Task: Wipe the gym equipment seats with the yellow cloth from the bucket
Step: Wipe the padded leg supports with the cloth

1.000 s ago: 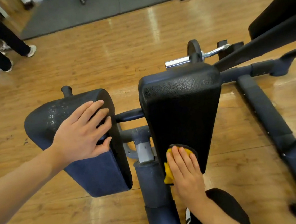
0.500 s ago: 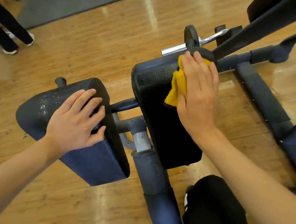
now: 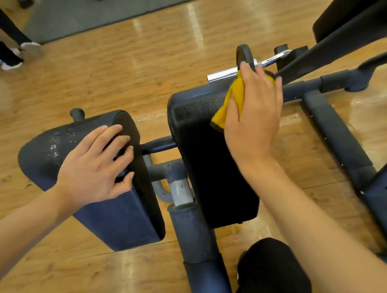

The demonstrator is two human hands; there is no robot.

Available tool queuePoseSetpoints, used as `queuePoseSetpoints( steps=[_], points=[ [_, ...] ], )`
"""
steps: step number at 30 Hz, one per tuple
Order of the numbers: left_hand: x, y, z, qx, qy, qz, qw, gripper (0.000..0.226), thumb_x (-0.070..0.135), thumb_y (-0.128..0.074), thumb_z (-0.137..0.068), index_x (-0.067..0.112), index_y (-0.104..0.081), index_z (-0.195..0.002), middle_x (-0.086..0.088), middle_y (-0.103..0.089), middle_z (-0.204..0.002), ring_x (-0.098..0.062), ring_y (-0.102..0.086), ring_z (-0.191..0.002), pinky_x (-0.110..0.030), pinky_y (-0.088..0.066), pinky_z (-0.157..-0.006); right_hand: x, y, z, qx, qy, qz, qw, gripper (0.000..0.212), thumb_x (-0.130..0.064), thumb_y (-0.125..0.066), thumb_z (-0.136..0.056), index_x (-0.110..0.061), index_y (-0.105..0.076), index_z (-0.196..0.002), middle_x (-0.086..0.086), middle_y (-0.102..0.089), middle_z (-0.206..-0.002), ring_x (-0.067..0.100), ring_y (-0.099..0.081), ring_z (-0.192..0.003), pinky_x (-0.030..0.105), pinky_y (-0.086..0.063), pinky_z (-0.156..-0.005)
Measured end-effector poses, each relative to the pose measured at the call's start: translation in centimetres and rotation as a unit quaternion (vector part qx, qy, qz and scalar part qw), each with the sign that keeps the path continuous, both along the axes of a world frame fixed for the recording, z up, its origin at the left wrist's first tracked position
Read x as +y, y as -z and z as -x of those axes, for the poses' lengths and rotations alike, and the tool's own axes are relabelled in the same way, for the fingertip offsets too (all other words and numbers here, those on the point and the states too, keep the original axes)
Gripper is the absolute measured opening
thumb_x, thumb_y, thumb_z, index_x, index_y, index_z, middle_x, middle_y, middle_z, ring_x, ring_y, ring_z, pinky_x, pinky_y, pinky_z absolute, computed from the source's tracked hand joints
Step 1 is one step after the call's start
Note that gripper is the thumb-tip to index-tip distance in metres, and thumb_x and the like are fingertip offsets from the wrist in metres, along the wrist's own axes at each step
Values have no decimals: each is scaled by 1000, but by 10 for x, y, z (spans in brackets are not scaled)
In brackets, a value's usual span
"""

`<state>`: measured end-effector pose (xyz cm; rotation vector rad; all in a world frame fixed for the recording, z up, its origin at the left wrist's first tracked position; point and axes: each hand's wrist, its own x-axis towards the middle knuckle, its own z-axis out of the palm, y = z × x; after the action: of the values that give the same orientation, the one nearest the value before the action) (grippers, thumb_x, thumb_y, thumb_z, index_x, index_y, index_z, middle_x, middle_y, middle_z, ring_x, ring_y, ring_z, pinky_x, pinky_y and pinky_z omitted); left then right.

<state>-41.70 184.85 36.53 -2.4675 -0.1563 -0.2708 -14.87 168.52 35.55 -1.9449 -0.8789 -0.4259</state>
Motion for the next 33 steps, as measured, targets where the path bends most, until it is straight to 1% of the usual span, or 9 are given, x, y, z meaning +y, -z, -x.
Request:
queuePoseSetpoints(
  steps=[3, 5, 7, 9, 11, 18, 24, 28, 33],
  points=[
    [0, 0, 1, 4, -2, 1, 1000, 51, 45, -53, -92, 1, -72, -111, -24, -67, -121, -45, -55, -130, -53, -34, -118, 15, -20, 2, -45, -25, 62, 997, 47, -34, -45, -95, -13, -59, -134, 3, -68, -120, 23, -58, -120, 40, -27, -120],
    [0, -1, 1, 3, -2, 3, 1000, 51, 45, -53, -91, 2, -72, -110, -23, -67, -121, -44, -56, -130, -53, -35, -117, 6, -5, 24, -81, -40, 62, 994, 45, -33, -50, -99, -12, -56, -139, 6, -62, -133, 25, -51, -131, 43, -27, -120],
    [0, -1, 0, 1, -4, 5, 1000, 50, 45, -53, -91, 3, -72, -110, -22, -68, -121, -44, -56, -130, -52, -35, -118, -16, 25, 41, -111, -71, 69, 989, 49, -27, -51, -103, -9, -46, -148, 10, -45, -154, 26, -34, -148, 48, -23, -123],
    [0, -1, 1, 1, -3, 4, 1000, 50, 46, -53, -91, 4, -72, -109, -22, -68, -121, -43, -56, -130, -52, -35, -117, -41, 58, 46, -155, -99, 95, 978, 53, -23, -55, -103, -9, -40, -152, 11, -33, -161, 27, -26, -151, 50, -22, -123],
    [1, 0, 1, 2, -3, 3, 1000, 49, 46, -53, -91, 4, -72, -109, -21, -68, -121, -43, -56, -131, -52, -35, -118, -56, 84, 41, -185, -113, 105, 971, 55, -23, -56, -102, -11, -39, -152, 12, -33, -160, 29, -26, -151, 51, -22, -122],
    [1, 0, 1, 16, -14, -2, 1000, 49, 47, -54, -89, 8, -73, -110, -18, -69, -122, -41, -56, -132, -49, -32, -119, -40, 92, 59, -142, -82, 48, 985, 46, -17, -48, -101, -8, -48, -146, 18, -40, -155, 33, -31, -149, 54, -20, -121],
    [-1, -5, 0, 48, -35, 22, 998, 47, 47, -53, -90, 10, -74, -110, -16, -70, -123, -38, -58, -130, -48, -34, -117, -30, 86, 63, -178, -167, 30, 969, 37, -8, -51, -102, -14, -57, -138, 13, -50, -148, 27, -38, -145, 50, -26, -120],
    [-8, -13, -2, 48, -66, 85, 993, 41, 42, -57, -90, 11, -74, -110, -14, -69, -128, -36, -54, -135, -46, -30, -121, -32, 64, 55, -144, -240, 42, 959, 33, -7, -50, -103, -11, -61, -134, 11, -53, -147, 26, -41, -144, 51, -29, -119],
    [-45, -23, -3, 5, -143, 218, 965, 34, 29, -62, -91, 10, -70, -118, -21, -53, -147, -38, -37, -148, -50, -22, -126, -11, 13, 64, -108, -328, 66, 936, 35, -2, -43, -104, -6, -60, -134, 12, -55, -144, 27, -47, -139, 53, -36, -115]
  ],
)
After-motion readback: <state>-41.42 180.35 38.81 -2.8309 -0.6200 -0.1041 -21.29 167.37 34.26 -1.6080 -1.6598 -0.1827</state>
